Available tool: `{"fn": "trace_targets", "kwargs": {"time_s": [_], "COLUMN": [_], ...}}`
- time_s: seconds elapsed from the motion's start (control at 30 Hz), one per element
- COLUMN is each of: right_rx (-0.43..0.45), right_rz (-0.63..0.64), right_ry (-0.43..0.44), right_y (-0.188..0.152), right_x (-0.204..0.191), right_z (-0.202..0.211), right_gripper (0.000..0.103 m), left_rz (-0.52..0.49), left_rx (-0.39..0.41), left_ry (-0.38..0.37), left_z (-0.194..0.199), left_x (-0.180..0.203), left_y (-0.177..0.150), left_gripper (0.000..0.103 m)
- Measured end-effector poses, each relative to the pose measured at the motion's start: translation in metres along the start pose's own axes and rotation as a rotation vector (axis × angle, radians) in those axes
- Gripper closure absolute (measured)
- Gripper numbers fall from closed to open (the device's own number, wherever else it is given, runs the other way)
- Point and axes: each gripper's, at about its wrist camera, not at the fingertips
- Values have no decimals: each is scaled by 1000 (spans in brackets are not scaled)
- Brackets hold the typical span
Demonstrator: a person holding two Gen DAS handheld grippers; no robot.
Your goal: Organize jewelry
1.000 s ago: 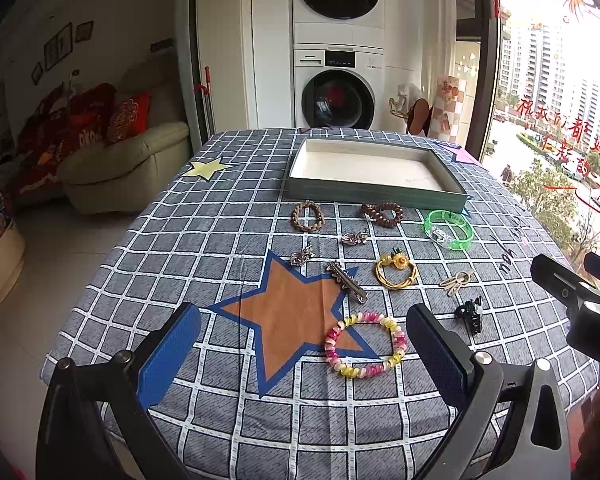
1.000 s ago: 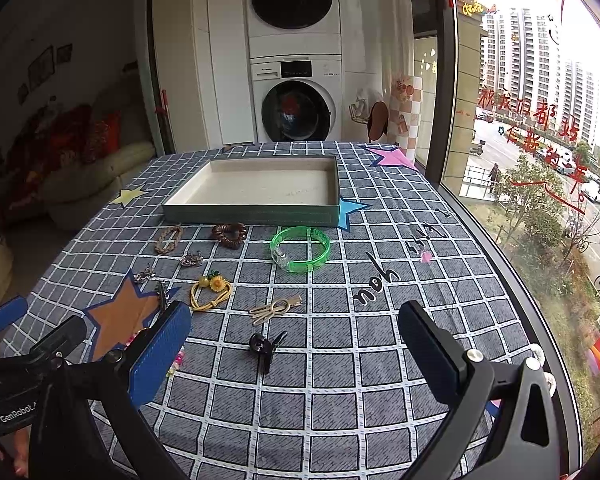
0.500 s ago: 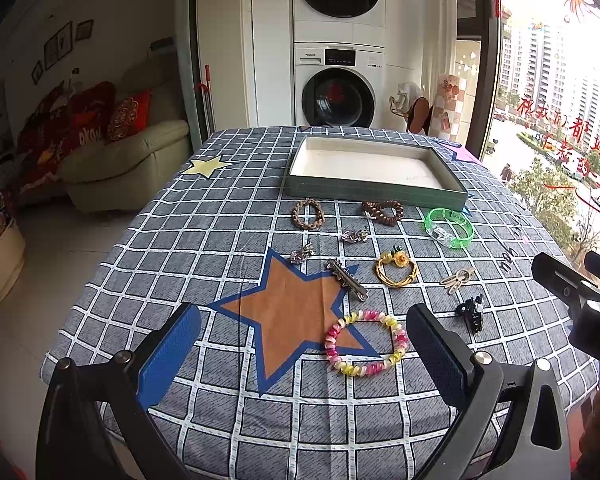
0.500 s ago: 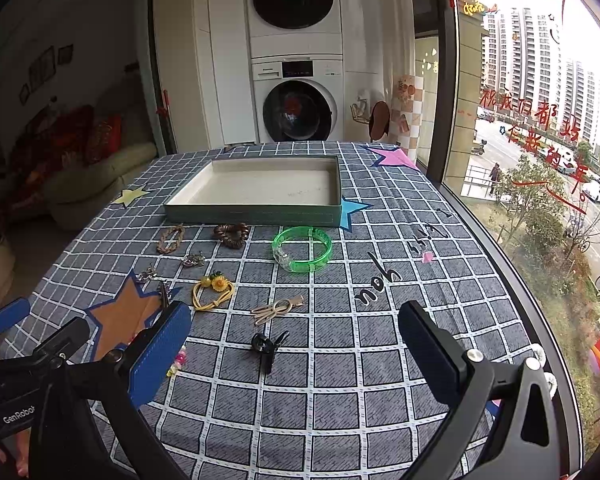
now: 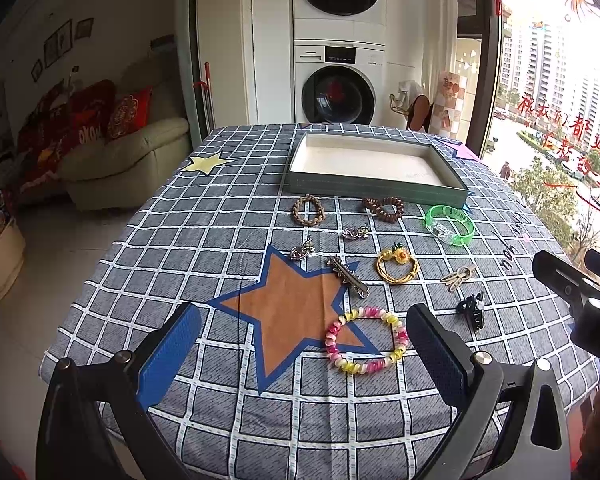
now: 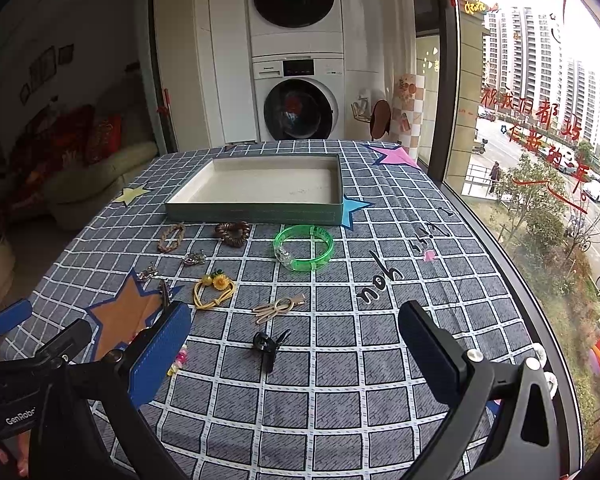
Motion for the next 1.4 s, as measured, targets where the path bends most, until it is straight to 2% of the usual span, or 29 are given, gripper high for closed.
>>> {"fn": "trace_targets", "kwargs": {"time_s": [1.4], "right_rx": [-21], "right_rz": [-6], "right_ry": [17], "right_y": [-5], "right_x": [2], "right_z": [-4], "right_gripper": [0], "left_rz": [-2], "left_rx": [-26], "left_ry": [-6], "left_z": [-6], "left_x": [1], "left_y": [-7], "left_gripper": [0]}}
Point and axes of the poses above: each gripper's, at about its wrist camera, not at the fingertips, and z roughly against the way its jaws point, x to its right, y to its top, and after that the axes turned 8 degrees about -y, right-handed
